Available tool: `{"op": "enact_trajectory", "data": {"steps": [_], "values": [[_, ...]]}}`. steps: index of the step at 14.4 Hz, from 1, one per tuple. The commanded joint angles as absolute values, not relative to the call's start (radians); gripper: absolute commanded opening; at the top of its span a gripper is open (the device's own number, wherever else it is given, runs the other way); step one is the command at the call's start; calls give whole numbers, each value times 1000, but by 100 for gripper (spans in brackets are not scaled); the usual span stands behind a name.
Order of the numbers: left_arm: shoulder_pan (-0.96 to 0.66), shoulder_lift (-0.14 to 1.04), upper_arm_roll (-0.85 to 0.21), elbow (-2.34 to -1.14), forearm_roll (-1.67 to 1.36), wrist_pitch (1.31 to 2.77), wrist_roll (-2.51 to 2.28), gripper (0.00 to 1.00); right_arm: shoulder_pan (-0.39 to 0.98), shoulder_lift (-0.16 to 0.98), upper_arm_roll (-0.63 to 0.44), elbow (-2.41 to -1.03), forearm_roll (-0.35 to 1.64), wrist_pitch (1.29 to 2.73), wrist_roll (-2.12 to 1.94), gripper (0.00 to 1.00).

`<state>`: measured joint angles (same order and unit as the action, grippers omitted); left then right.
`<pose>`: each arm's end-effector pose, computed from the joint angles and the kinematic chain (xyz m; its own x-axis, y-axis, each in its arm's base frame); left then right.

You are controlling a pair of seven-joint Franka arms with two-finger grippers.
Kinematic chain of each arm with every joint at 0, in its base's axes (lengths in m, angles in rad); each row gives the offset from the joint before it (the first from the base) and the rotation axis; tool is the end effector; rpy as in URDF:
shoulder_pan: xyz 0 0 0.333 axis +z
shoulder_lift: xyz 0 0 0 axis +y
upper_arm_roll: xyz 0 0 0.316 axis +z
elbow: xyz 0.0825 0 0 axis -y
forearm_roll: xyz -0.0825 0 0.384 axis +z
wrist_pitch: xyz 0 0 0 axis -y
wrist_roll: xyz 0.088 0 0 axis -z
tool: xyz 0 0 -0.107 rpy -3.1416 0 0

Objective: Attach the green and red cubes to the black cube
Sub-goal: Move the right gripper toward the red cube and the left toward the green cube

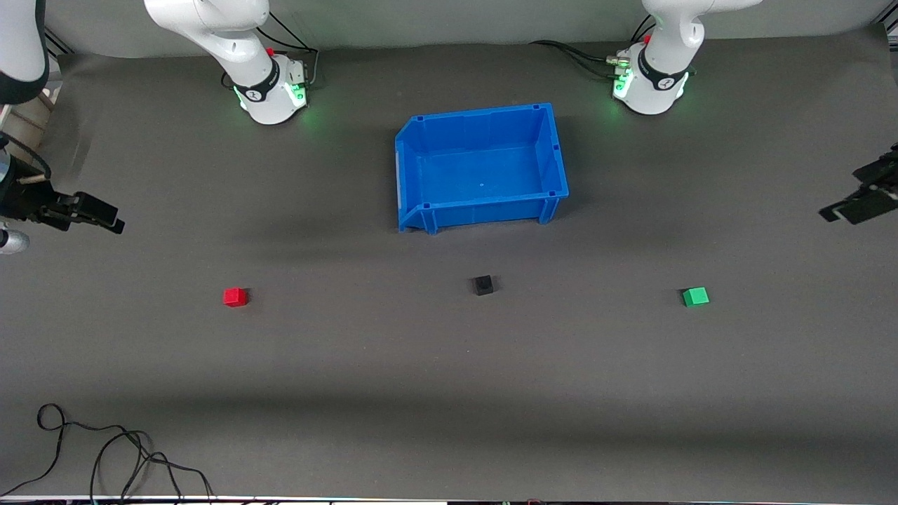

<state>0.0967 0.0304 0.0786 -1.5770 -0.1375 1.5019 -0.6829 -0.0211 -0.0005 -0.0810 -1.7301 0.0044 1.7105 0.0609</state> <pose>0.5494 0.0809 0.6001 0.6487 0.7427 -0.1661 0.7568 -0.6525 0.0384 0.5576 -0.0567 0.5611 0.9865 -0.1629 -0.0193 -0.1630 -0.9866 -0.0032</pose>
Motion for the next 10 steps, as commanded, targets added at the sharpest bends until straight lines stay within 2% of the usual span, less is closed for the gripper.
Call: {"op": "enact_trajectory", "data": {"steps": [1, 5, 10], "values": [[104, 32, 74, -1601, -181, 1511, -922, 100, -8, -8, -83, -1756, 14, 1726, 286, 100], [155, 69, 74, -1618, -285, 1554, -1167, 100, 20, -9, -84, -1833, 6, 1729, 775, 100], [225, 89, 74, -1810, -391, 1753, -1172, 100, 23, 86, -84, -1865, -3, 1771, 1155, 100]]}}
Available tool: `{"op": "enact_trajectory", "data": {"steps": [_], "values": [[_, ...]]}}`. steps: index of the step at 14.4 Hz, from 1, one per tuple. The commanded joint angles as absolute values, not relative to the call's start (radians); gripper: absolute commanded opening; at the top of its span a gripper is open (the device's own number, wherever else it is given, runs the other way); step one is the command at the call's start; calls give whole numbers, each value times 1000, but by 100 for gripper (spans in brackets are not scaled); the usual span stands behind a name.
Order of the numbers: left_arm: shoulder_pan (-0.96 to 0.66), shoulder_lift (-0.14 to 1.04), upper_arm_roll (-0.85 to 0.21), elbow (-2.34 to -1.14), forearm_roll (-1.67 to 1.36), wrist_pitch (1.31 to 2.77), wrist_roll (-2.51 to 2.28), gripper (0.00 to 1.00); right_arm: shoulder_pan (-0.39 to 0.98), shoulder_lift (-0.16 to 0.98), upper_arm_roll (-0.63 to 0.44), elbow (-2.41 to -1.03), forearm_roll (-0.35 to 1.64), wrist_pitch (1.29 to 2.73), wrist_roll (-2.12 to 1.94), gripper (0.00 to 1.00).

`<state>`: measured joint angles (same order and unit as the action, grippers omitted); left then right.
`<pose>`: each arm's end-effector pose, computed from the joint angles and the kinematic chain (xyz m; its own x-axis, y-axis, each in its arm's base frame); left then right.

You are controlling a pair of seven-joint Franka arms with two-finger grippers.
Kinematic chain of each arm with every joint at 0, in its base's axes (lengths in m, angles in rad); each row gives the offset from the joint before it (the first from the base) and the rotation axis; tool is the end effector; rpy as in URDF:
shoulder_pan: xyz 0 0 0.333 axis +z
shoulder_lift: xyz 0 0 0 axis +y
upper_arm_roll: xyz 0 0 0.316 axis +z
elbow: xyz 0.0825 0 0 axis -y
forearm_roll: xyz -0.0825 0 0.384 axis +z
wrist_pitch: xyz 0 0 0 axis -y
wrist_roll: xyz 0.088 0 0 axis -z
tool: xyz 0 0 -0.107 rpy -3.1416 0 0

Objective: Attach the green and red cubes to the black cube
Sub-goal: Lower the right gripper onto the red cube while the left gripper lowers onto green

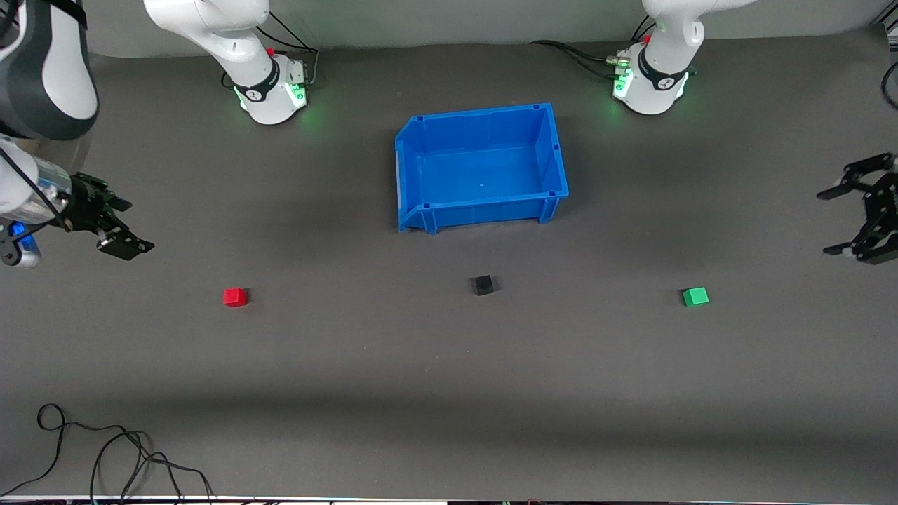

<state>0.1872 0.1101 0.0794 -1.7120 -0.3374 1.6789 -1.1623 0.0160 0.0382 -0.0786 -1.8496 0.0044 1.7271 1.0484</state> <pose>0.5706 0.1207 0.5092 0.0737 0.9355 -0.3455 0.9965 -0.0828 -0.0117 0.5538 -0.0338 0.4847 0.4362 -0.8962 -0.0808 -0.8856 -0.4435 0.1380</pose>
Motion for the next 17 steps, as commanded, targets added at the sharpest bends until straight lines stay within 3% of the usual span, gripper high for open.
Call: {"op": "enact_trajectory", "data": {"steps": [1, 4, 7, 12, 15, 16, 17], "values": [[225, 98, 74, -1842, -399, 1790, -1155, 100, 23, 125, -84, -1881, -6, 1831, 1161, 100], [235, 167, 74, -1885, -472, 1867, -1112, 100, -6, 213, -94, -1882, -5, 1951, 1169, 99], [244, 245, 74, -1910, -535, 1952, -1094, 100, -15, 253, -107, -1882, -5, 1977, 1161, 100], [226, 368, 64, -1959, -623, 2129, -1022, 100, -8, 415, -107, -1879, 3, 2080, 1252, 100], [224, 432, 64, -1977, -722, 2181, -914, 100, 1, 442, -107, -1881, 11, 2141, 1336, 99], [221, 452, 63, -1983, -730, 2203, -907, 100, 6, 457, -104, -1881, 11, 2166, 1382, 96], [218, 460, 61, -1990, -736, 2221, -907, 100, 23, 469, -103, -1884, 11, 2198, 1403, 86]]}}
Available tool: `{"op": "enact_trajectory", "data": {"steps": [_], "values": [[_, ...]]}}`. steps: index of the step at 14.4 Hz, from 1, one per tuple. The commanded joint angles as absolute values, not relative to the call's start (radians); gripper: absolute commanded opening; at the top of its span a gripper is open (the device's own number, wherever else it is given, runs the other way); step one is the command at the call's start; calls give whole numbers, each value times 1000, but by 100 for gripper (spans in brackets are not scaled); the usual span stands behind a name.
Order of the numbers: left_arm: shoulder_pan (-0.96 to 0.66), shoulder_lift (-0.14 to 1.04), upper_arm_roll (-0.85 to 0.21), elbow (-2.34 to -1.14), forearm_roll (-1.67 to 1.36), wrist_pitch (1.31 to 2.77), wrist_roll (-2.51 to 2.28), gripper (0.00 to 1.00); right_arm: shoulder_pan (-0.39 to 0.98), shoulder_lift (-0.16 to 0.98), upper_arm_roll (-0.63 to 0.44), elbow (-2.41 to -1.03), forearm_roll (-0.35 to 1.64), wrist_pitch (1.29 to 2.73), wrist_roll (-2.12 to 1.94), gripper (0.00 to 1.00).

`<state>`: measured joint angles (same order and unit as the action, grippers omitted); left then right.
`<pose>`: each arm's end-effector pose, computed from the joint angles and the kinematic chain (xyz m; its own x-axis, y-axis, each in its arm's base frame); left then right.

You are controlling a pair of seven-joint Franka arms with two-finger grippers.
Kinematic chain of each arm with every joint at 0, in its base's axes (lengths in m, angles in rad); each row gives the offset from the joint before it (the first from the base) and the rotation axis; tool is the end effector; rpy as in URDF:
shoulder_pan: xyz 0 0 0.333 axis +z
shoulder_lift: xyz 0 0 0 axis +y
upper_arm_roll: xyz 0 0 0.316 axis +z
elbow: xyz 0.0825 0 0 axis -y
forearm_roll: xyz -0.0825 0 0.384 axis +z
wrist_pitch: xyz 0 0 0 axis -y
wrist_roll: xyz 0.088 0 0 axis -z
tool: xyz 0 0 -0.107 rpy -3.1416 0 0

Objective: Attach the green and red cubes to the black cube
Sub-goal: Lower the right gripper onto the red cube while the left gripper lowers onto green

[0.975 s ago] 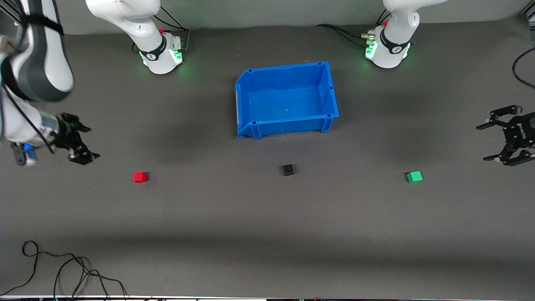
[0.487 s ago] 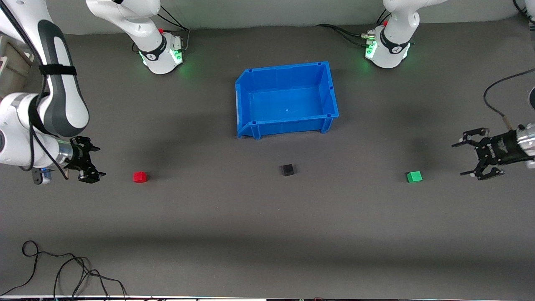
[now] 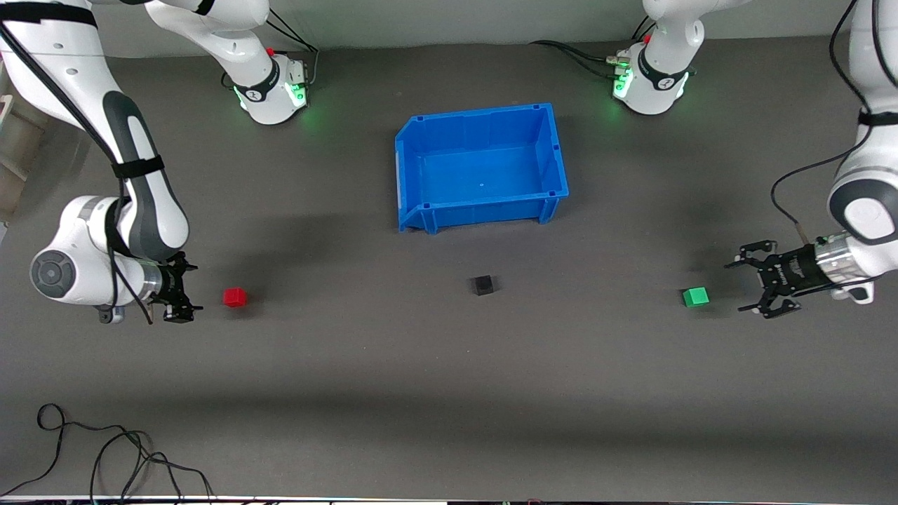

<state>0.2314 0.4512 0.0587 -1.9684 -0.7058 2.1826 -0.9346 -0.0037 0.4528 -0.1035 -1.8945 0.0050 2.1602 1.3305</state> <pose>0.5770 0.1463 0.2287 -0.1174 0.8481 -0.5166 0.9913 0.1309 -0.0103 0.6077 -0.0626 0.2507 0.1354 -0.9908 -0.0033 -0.9730 -0.1336 0.1883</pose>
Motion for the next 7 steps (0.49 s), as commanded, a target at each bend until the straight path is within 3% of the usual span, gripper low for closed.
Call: {"op": "enact_trajectory", "data": {"steps": [1, 3, 7], "values": [[210, 468, 61, -1994, -738, 2233, -905, 100, 40, 488, -103, -1882, 11, 2204, 1410, 87], [196, 482, 61, -2008, -738, 2267, -904, 100, 46, 514, -103, -1881, 11, 2218, 1431, 95], [163, 502, 60, -2043, -825, 2332, -845, 100, 60, 572, -103, -1882, 9, 2295, 1431, 95]]}}
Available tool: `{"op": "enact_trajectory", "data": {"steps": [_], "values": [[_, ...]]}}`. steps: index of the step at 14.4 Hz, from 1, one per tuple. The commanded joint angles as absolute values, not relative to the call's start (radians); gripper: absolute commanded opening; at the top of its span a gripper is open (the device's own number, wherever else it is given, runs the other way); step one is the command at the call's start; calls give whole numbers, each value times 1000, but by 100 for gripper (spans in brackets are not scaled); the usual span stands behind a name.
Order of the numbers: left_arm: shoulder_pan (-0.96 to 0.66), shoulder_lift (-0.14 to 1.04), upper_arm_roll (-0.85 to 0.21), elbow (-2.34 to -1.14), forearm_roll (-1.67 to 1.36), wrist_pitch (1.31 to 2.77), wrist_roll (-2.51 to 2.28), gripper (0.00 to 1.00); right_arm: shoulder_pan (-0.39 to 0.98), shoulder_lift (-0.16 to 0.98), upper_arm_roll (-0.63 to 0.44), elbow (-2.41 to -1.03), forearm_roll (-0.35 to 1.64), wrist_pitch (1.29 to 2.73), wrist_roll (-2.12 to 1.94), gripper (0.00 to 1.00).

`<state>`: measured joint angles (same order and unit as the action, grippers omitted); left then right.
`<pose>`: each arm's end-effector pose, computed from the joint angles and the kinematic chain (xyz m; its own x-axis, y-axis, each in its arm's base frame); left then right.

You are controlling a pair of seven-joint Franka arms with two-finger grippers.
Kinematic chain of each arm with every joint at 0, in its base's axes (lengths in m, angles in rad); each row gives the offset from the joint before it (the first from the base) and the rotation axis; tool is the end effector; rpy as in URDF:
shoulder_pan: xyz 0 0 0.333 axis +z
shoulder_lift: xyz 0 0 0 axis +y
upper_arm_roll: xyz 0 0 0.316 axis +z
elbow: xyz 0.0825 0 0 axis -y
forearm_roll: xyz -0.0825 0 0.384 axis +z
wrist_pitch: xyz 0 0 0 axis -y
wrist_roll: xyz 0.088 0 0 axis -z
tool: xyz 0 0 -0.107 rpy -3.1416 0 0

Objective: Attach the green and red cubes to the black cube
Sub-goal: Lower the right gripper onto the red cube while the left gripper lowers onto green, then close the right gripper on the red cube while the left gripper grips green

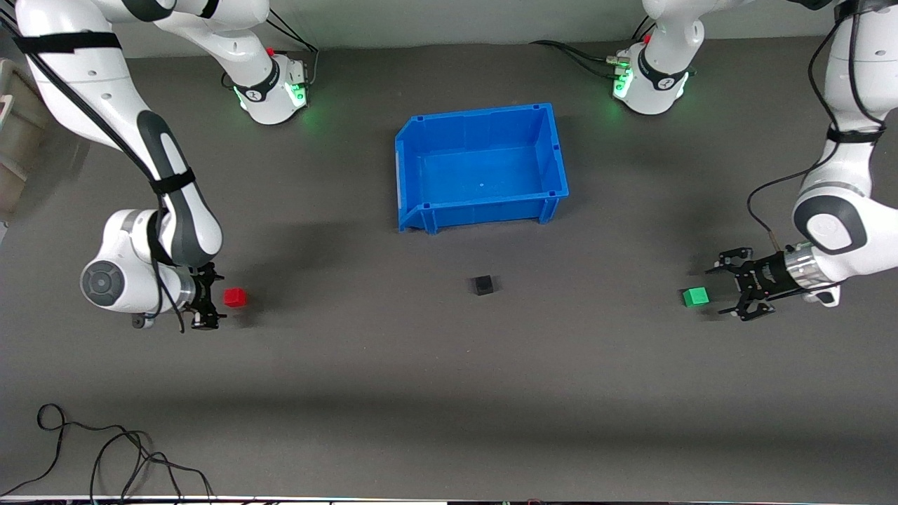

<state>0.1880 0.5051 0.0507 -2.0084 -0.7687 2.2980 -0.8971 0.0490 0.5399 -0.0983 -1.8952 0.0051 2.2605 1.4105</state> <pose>0.5724 0.1238 0.1876 -0.1249 0.8569 -0.5001 0.9895 0.1445 0.0003 0.6130 -0.0281 0.2039 0.1184 -0.9928 0.0192 -0.9778 -0.1132 0.1766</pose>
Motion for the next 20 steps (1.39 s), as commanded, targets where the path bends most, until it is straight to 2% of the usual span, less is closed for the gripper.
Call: {"op": "enact_trajectory", "data": {"steps": [1, 3, 4, 5, 6, 7, 8, 9, 10, 11, 13, 14, 15, 17, 18, 20], "values": [[163, 503, 60, -2051, -840, 2345, -825, 100, 61, 581, -103, -1882, 9, 2298, 1431, 95], [166, 520, 60, -2054, -862, 2352, -790, 100, 69, 594, -104, -1884, 9, 2304, 1430, 93], [169, 523, 60, -2054, -871, 2352, -779, 100, 74, 595, -104, -1884, 5, 2304, 1430, 72], [175, 523, 60, -2052, -871, 2352, -773, 100, 74, 595, -104, -1884, -1, 2304, 1427, 57], [176, 523, 60, -2052, -871, 2352, -772, 100, 72, 592, -104, -1882, -2, 2304, 1419, 56], [176, 525, 60, -2052, -871, 2352, -772, 96, 72, 591, -104, -1881, -3, 2304, 1417, 56], [176, 525, 60, -2052, -871, 2352, -772, 85, 72, 585, -104, -1881, -5, 2303, 1417, 52], [176, 525, 61, -2051, -871, 2350, -772, 68, 72, 578, -104, -1881, -5, 2301, 1420, 51], [176, 525, 60, -2051, -871, 2350, -772, 57, 71, 571, -106, -1881, -5, 2298, 1419, 51], [176, 525, 60, -2051, -871, 2350, -772, 44, 68, 571, -107, -1881, -6, 2298, 1419, 58], [176, 525, 61, -2049, -873, 2350, -773, 30, 67, 583, -107, -1879, -6, 2298, 1422, 78], [176, 525, 60, -2049, -873, 2350, -773, 25, 69, 587, -107, -1878, -6, 2301, 1424, 82], [176, 523, 60, -2048, -873, 2349, -773, 24, 69, 589, -107, -1876, -8, 2301, 1425, 73], [176, 517, 61, -2040, -873, 2335, -778, 22, 71, 586, -106, -1876, -21, 2301, 1424, 36], [176, 511, 61, -2028, -873, 2324, -788, 22, 72, 586, -106, -1876, -21, 2301, 1424, 28], [170, 503, 61, -1988, -873, 2286, -819, 22, 72, 568, -103, -1862, -21, 2298, 1427, 26]]}}
